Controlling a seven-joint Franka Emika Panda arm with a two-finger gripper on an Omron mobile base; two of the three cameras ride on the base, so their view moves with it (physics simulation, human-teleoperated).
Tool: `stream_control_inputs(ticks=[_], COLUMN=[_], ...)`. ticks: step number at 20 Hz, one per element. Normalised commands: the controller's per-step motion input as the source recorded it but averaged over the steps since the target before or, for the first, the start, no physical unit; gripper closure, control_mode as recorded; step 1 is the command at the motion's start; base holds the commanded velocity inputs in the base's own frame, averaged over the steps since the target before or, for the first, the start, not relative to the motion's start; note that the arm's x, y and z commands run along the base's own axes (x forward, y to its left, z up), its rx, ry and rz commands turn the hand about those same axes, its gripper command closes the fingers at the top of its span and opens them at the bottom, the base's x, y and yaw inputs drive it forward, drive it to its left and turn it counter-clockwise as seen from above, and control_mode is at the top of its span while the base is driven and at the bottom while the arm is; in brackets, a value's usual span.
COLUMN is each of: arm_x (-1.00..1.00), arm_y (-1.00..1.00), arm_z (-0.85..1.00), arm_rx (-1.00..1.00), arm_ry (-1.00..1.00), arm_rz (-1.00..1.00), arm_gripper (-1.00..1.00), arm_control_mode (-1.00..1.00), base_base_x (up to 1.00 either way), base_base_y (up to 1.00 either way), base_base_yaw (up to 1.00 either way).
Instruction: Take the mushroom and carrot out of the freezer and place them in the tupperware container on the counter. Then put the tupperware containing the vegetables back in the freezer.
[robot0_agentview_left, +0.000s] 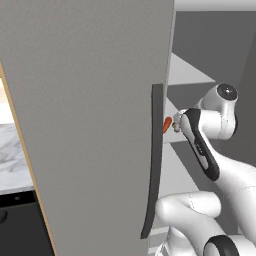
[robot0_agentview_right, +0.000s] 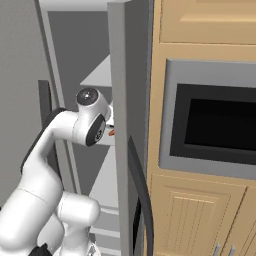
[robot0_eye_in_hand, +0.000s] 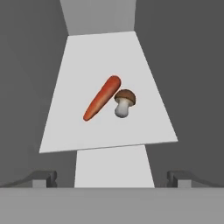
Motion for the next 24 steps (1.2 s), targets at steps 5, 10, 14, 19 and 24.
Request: stream_control_inputs(ticks=[5, 10, 14, 19, 24], arm_x=[0.36, 0.37, 0.43, 0.44, 0.32], arm_y=[-0.12, -0.07, -0.11, -0.11, -0.05], arm_z=[-0.40, -0.29, -0.18, -0.17, -0.23], arm_rx=[0.00, 0.00, 0.00, 0.00, 0.02], arm_ry=[0.00, 0.00, 0.00, 0.03, 0.07], arm_rz=[-0.05, -0.05, -0.04, 0.00, 0.00], arm_gripper=[-1.00, -1.00, -1.00, -1.00, -1.00], arm_control_mode=[-1.00, -1.00, -1.00, -1.00, -1.00], base_base_x=[0.00, 0.00, 0.00, 0.00, 0.00], base_base_y=[0.00, 0.00, 0.00, 0.00, 0.00], base_base_yaw=[0.00, 0.00, 0.00, 0.00, 0.00])
